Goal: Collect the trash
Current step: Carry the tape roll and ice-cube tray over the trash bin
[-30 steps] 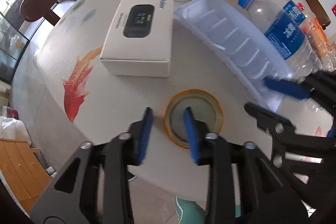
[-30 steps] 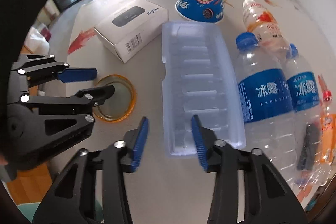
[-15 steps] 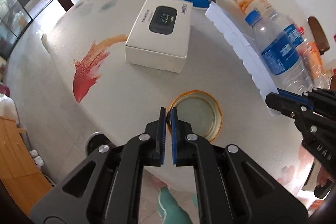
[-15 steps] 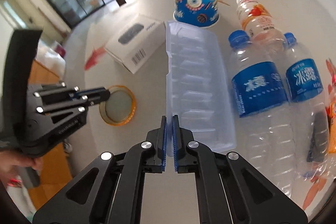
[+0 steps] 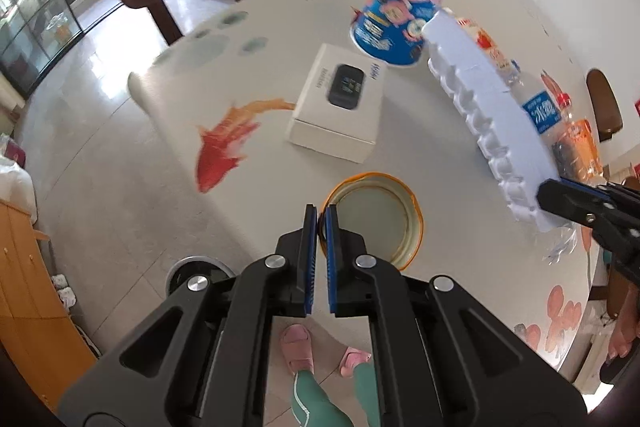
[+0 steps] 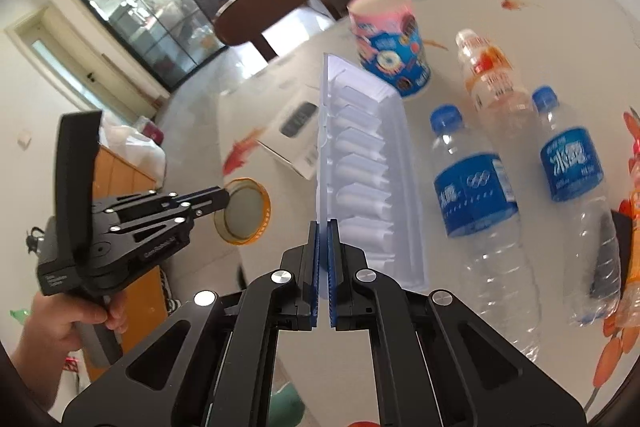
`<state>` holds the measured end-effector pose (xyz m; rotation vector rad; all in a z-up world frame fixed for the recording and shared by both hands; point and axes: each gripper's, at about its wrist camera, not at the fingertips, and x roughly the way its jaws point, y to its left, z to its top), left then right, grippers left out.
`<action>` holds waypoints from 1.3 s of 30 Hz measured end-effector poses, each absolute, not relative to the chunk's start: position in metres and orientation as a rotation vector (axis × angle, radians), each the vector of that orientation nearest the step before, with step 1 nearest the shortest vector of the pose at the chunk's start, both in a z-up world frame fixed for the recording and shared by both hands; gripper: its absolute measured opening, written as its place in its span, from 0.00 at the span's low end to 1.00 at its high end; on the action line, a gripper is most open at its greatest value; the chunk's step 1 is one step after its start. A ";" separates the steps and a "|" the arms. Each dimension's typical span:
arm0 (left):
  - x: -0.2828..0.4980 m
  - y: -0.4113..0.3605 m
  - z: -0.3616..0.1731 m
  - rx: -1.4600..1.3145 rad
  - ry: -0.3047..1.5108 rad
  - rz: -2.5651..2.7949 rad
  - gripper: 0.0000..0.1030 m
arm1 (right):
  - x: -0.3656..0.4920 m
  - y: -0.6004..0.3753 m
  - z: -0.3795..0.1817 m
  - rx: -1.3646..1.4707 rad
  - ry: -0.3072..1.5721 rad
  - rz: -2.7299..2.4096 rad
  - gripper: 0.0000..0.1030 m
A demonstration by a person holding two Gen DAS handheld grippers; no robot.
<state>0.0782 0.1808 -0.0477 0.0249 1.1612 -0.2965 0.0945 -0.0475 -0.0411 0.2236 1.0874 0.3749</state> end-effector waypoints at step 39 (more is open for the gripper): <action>0.018 0.527 -0.357 -0.417 1.481 0.334 0.03 | 0.108 0.347 -0.411 -0.158 1.825 0.812 0.04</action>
